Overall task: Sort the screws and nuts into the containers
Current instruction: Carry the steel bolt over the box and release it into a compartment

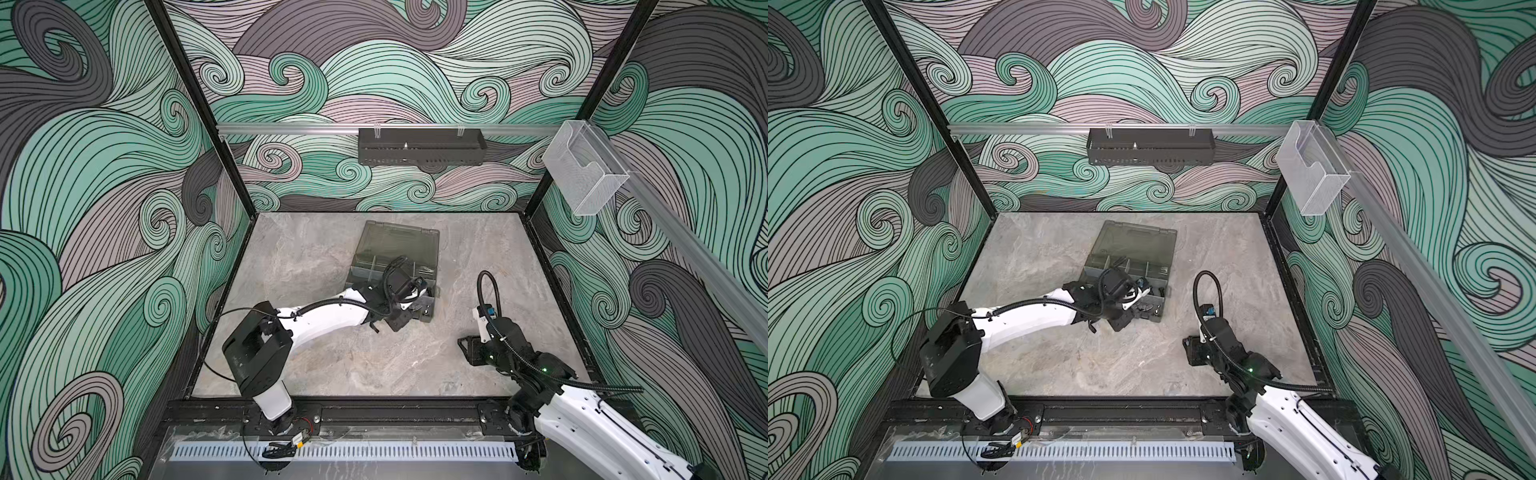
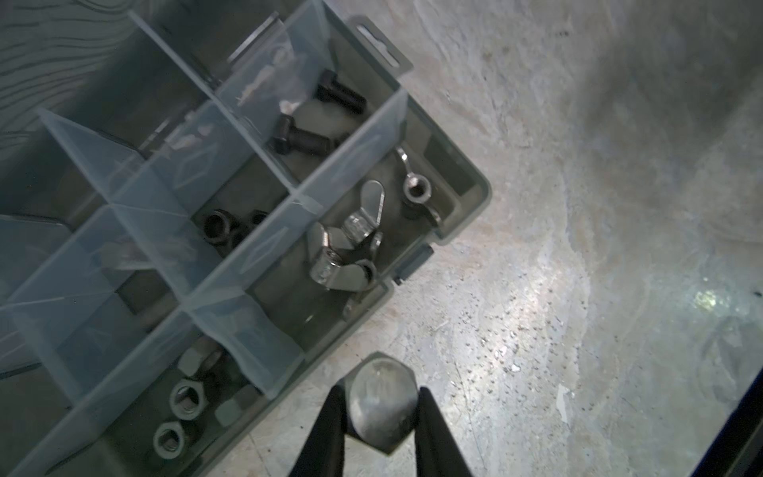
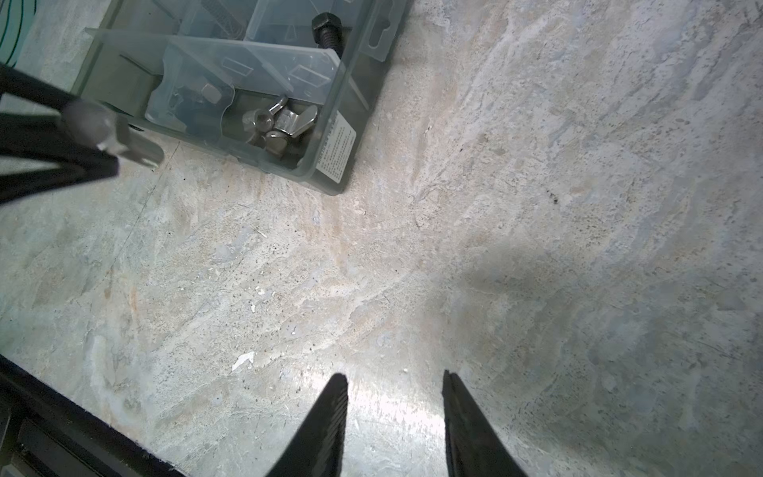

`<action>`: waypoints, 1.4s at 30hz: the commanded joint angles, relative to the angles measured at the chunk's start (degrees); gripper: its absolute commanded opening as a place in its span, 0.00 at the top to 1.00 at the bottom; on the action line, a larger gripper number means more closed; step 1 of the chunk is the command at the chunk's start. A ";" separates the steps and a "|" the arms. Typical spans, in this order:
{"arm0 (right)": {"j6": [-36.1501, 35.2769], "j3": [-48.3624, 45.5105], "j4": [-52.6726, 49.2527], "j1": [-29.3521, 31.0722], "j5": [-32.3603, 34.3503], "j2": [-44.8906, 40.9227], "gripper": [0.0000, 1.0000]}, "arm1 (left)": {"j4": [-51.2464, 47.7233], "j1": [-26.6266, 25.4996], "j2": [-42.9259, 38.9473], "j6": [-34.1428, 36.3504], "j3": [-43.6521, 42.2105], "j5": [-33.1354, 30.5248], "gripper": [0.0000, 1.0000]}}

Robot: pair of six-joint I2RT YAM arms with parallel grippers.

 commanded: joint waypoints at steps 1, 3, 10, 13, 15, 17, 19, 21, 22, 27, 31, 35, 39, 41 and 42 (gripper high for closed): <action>0.40 -0.46 0.30 -0.16 0.58 -0.08 0.60 | -0.27 3.46 -0.86 0.53 3.26 0.81 0.78; 0.34 -0.46 0.27 -0.11 0.58 -0.14 0.60 | -0.10 5.75 -0.29 0.84 4.49 1.67 0.78; 0.38 -0.46 0.38 -0.18 0.93 0.26 0.60 | -0.52 12.33 5.13 4.04 11.20 3.09 0.79; 0.40 -0.37 0.42 -0.16 1.07 0.70 0.60 | -0.73 14.13 8.66 4.50 14.00 3.64 0.79; 0.42 -0.28 0.47 -0.17 1.09 0.98 0.60 | -1.06 14.90 10.89 4.68 15.73 4.02 0.79; 0.37 -0.20 0.39 -0.18 1.24 1.21 0.60 | -1.25 15.54 12.81 4.52 16.94 4.44 0.79; 0.35 -0.19 0.34 -0.12 1.24 1.24 0.60 | -1.57 16.00 14.17 4.17 17.70 4.70 0.79; 0.40 -0.19 0.42 -0.11 1.20 1.25 0.60 | -1.42 16.23 14.71 4.14 17.71 4.89 0.78; 0.39 -0.19 0.40 -0.17 1.23 1.19 0.60 | -1.43 16.27 14.90 4.11 17.58 4.89 0.78; 0.40 -0.23 0.40 -0.18 1.21 1.25 0.60 | -1.35 16.44 15.15 3.50 16.62 5.06 0.76; 0.38 -0.28 0.43 -0.19 1.22 0.98 0.60 | -1.30 16.43 15.15 2.95 15.74 4.08 0.63; 0.42 -0.28 0.32 -0.20 1.14 0.72 0.60 | -1.27 16.60 14.54 2.85 14.87 3.27 0.54; 0.37 -0.35 0.25 -0.13 1.07 0.55 0.60 | -0.42 16.62 12.81 1.99 13.39 3.14 0.52; 0.38 -0.30 0.28 -0.18 1.12 0.54 0.60 | -0.04 16.64 11.78 1.55 12.62 3.07 0.52; 0.40 -0.38 0.38 -0.17 1.11 0.58 0.60 | 0.06 16.64 11.16 1.29 12.24 3.05 0.51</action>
